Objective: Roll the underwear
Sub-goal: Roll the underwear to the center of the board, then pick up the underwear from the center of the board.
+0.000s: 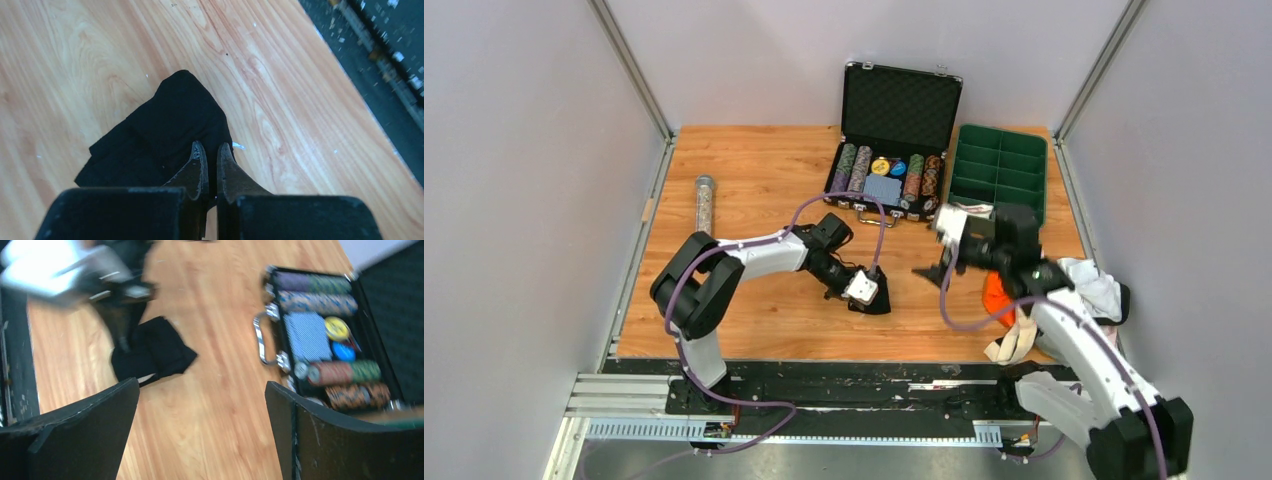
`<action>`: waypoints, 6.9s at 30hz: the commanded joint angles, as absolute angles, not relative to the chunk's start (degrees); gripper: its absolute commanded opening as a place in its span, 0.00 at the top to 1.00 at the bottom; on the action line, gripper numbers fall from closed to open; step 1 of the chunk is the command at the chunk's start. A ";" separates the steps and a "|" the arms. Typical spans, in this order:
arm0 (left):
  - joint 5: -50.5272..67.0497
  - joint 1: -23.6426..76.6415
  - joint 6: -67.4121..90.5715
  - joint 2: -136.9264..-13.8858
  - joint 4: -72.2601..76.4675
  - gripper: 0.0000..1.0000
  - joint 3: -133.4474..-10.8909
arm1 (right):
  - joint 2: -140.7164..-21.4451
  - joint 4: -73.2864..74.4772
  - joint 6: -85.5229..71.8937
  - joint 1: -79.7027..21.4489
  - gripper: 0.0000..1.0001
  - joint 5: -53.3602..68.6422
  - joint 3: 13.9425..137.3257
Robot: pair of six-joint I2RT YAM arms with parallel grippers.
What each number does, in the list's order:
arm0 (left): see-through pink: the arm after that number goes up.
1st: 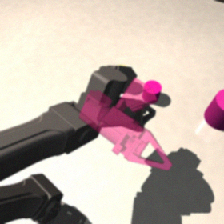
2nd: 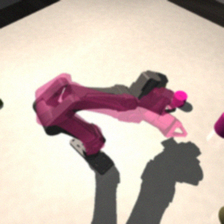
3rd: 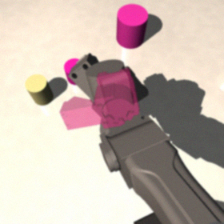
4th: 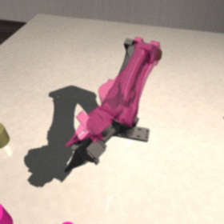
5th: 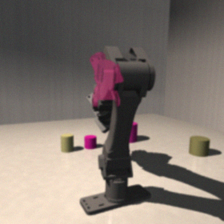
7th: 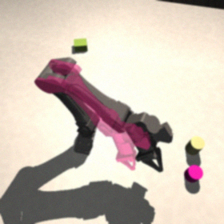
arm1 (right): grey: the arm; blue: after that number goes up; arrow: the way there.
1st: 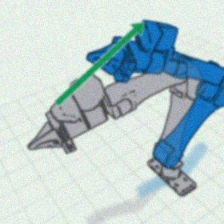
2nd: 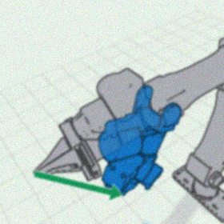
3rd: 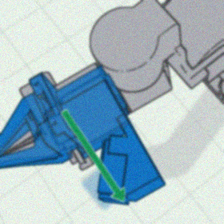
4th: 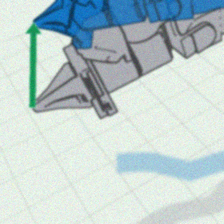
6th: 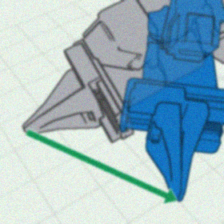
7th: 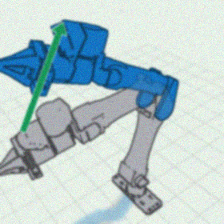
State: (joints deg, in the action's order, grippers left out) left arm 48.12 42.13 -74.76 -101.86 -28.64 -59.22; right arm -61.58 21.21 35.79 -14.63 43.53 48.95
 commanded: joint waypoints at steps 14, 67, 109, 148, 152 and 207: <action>66.61 34.39 -64.18 -114.93 -39.77 1.00 -67.55 | -76.77 -5.24 61.36 -36.62 0.24 38.52 34.05; 66.26 25.76 -31.94 -112.95 -29.33 1.00 -69.86 | -96.56 35.40 67.40 -37.39 0.99 41.76 58.65; 36.60 39.25 -49.84 -65.96 -10.45 0.42 -37.93 | -154.39 82.64 38.06 -29.89 1.00 55.93 101.86; 36.48 50.48 -39.64 -102.17 -15.88 1.00 -50.08 | -98.05 52.39 26.43 -13.19 0.00 44.87 93.42; 41.97 47.91 -34.02 -107.42 -20.29 1.00 -56.33 | -69.93 16.42 25.06 -8.42 0.00 35.15 59.99; 79.24 33.82 -69.80 -141.96 -91.61 1.00 -91.58 | -82.82 -7.41 67.76 -45.00 0.52 25.88 26.38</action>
